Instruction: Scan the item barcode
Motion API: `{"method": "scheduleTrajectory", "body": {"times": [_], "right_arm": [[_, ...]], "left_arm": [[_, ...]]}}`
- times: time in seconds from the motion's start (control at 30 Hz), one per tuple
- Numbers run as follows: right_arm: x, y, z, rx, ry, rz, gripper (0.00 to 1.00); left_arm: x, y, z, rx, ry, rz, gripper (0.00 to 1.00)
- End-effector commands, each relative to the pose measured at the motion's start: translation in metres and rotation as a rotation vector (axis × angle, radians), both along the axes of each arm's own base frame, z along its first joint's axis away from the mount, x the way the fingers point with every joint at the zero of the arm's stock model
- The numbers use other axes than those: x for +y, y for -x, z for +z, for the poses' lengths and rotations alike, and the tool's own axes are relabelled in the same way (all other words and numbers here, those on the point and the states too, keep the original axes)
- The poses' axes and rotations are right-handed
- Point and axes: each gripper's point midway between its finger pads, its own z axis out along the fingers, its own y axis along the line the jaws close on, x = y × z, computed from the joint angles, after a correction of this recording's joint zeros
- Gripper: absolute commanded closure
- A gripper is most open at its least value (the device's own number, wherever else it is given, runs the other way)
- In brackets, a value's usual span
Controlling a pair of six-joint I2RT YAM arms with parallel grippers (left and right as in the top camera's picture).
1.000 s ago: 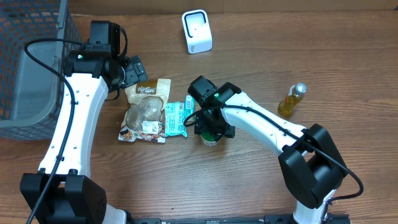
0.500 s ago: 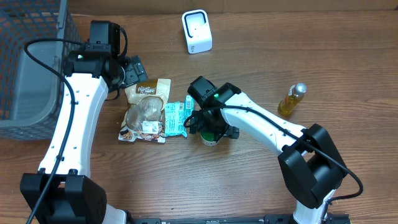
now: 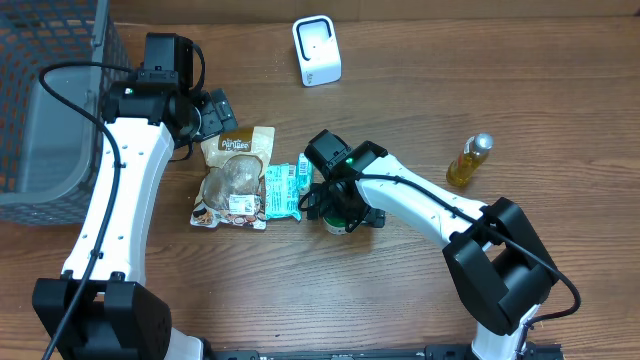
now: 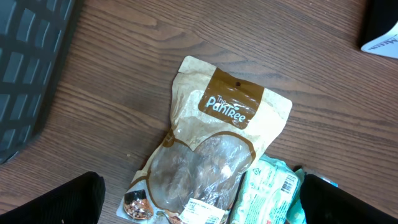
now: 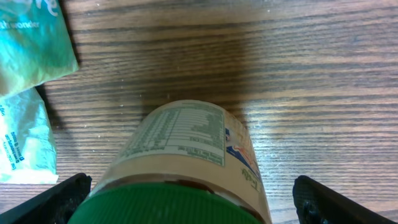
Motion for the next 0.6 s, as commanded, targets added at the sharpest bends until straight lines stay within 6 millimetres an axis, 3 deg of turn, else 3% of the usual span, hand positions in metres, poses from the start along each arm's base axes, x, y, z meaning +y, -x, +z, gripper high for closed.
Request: {"method": "scheduleTrajectory", "body": {"times": [0.0, 0.07, 0.27, 0.47, 0.5, 0.57], "right_arm": [[-0.0019, -0.0017, -0.0026, -0.005, 0.006, -0.004, 0.00], [-0.0019, -0.0017, -0.0026, -0.005, 0.006, -0.003, 0.00], [-0.0036, -0.0018, -0.0027, -0.007, 0.015, -0.003, 0.16], [-0.0028, -0.0058, -0.0025, -0.026, 0.014, -0.003, 0.16], [-0.0027, -0.0059, -0.0025, -0.027, 0.014, -0.001, 0.11], [-0.0019, -0.0090, -0.0023, -0.041, 0.013, 0.003, 0.11]], "left_arm": [[0.0002, -0.0018, 0.0066, -0.018, -0.006, -0.002, 0.00], [0.0003, -0.0018, 0.0067, -0.018, -0.006, -0.002, 0.00], [0.0003, -0.0018, 0.0067, -0.018, -0.006, -0.002, 0.00], [0.0003, -0.0018, 0.0067, -0.018, -0.006, -0.002, 0.01], [0.0003, -0.0018, 0.0067, -0.018, -0.006, -0.002, 0.00], [0.0003, -0.0018, 0.0067, -0.018, -0.006, -0.002, 0.00]]}}
